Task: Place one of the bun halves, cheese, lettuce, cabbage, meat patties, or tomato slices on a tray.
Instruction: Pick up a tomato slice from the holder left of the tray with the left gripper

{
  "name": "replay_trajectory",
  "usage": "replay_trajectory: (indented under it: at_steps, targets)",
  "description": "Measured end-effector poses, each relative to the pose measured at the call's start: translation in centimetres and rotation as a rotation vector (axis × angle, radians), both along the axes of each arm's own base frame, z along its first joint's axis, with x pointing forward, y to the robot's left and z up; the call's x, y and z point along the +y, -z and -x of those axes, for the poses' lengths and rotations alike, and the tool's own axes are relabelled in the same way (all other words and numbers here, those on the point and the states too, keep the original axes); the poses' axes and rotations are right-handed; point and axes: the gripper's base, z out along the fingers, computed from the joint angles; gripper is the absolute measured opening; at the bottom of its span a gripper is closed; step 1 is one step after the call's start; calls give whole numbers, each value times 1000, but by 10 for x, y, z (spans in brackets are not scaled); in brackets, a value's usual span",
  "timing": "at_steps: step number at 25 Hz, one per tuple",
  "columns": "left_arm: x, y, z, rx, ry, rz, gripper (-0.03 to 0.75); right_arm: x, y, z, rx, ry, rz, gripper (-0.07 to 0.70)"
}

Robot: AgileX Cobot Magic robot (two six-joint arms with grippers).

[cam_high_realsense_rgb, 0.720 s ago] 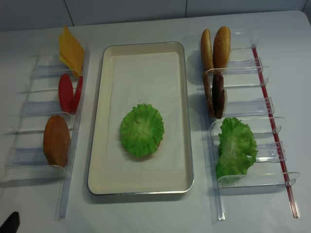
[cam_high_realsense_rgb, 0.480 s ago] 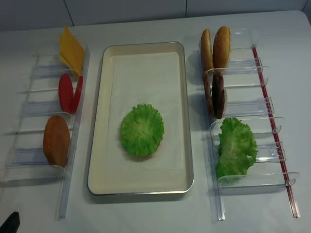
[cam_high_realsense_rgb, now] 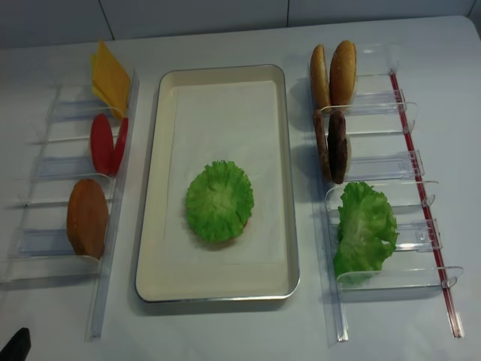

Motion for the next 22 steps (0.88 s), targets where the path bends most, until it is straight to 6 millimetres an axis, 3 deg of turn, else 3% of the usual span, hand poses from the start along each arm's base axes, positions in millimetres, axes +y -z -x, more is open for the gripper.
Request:
replay_trajectory:
  at_steps: [9, 16, 22]
  targets:
    - [-9, -1, -4, 29, 59, 72, 292, 0, 0, 0, 0, 0, 0, 405]
    - [-17, -29, -61, 152, 70, 126, 293, 0, 0, 0, 0, 0, 0, 405]
    - [-22, -56, -132, 217, 111, 54, 297, 0, 0, 0, 2, -1, -1, 405]
